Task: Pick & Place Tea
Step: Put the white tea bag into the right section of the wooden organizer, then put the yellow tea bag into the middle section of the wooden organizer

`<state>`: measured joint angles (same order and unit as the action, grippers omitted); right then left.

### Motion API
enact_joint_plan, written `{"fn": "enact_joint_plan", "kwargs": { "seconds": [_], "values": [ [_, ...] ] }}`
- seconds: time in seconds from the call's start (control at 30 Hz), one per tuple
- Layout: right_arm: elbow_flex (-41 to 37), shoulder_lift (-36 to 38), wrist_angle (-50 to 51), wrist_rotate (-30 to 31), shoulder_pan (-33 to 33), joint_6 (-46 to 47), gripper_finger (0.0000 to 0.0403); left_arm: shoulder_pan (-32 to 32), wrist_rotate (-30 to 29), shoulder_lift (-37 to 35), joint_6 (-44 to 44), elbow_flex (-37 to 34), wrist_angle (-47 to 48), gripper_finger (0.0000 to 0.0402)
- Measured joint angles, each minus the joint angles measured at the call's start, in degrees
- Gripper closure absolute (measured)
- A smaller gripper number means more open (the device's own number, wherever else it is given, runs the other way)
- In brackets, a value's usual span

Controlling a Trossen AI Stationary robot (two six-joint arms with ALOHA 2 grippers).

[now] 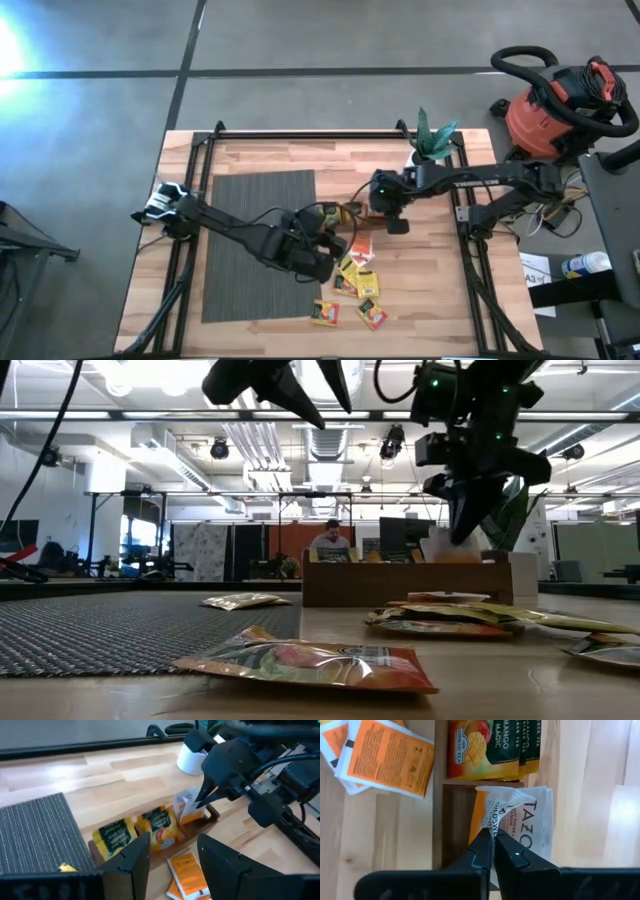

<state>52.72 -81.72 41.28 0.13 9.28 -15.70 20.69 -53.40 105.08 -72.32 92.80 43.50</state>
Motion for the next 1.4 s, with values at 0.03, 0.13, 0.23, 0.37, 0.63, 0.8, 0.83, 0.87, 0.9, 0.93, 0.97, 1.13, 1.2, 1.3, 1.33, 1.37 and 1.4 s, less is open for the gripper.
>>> {"fn": "enact_joint_plan", "kwargs": {
  "seconds": [0.03, 0.13, 0.23, 0.37, 0.63, 0.8, 0.83, 0.87, 0.9, 0.93, 0.97, 1.13, 1.2, 1.3, 1.33, 1.37, 1.4],
  "values": [
    [0.6, -0.8, 0.1, 0.0, 0.0, -0.1, 0.0394, -0.1, -0.1, -0.2, 0.4, -0.3, 0.0, 0.0243],
    [2.0, -2.9, 0.3, 0.0, -0.1, -0.2, 0.0394, -0.3, -0.1, -0.3, 1.8, -0.3, 0.6, 0.0243],
    [3.3, -4.4, 1.3, -0.2, -0.6, 0.0, 0.0384, -0.6, -0.1, -0.4, 3.0, -0.3, 1.4, 0.0243],
    [4.5, -5.2, 2.7, -0.1, -1.7, 0.2, 0.0348, -1.3, 1.3, -0.5, 1.5, -0.3, 4.4, 0.0243],
    [7.3, -1.9, 6.3, 6.6, -2.5, 2.2, 0.0277, -1.6, 2.4, -0.5, -5.7, -0.3, 14.7, 0.0243],
    [9.2, 2.9, 4.7, 4.5, -2.8, 3.9, 0.0258, -1.6, 3.6, -0.5, -12.7, -2.3, 21.9, 0.0243],
    [9.3, 3.9, 3.9, 3.4, -3.0, 4.6, 0.0256, -1.6, 4.3, -0.5, -14.5, -3.6, 22.5, 0.0243],
    [9.4, 4.6, 3.0, 2.3, -3.2, 5.7, 0.0255, -1.6, 5.4, -0.5, -16.3, -5.2, 22.2, 0.0243],
    [9.5, 5.2, 2.0, 1.2, -3.4, 7.1, 0.0255, -1.6, 6.6, -0.6, -18.2, -6.9, 21.8, 0.0243],
    [9.5, 5.5, 1.5, 0.1, -3.4, 8.6, 0.0255, -1.6, 7.8, -0.8, -20.0, -9.0, 20.9, 0.0243],
    [9.4, 5.6, 1.2, -1.3, -3.7, 10.6, 0.0256, -1.7, 8.9, -1.1, -21.3, -11.3, 19.0, 0.0243],
    [7.7, 4.4, 1.1, -7.9, -4.8, 23.6, 0.0262, -3.6, 15.4, -5.4, -23.6, -25.5, 2.0, 0.0243],
    [6.7, 3.8, 0.5, -8.0, -5.9, 28.0, 0.0265, -5.2, 18.9, -7.7, -22.8, -31.3, -7.6, 0.0243],
    [4.7, 3.8, -2.5, -8.2, -7.5, 33.0, 0.0268, -7.1, 21.2, -9.8, -20.2, -38.6, -19.2, 0.0243],
    [4.1, 3.8, -3.9, -8.1, -8.1, 34.7, 0.0268, -7.6, 21.5, -10.1, -19.8, -40.2, -20.7, 0.0243],
    [3.7, 3.8, -5.1, -8.1, -8.7, 36.2, 0.0268, -8.1, 21.5, -10.2, -19.8, -41.1, -20.4, 0.0243],
    [3.2, 3.8, -6.2, -7.9, -9.4, 37.6, 0.0268, -8.5, 21.5, -10.3, -19.9, -41.8, -20.0, 0.0243]
  ]
}}
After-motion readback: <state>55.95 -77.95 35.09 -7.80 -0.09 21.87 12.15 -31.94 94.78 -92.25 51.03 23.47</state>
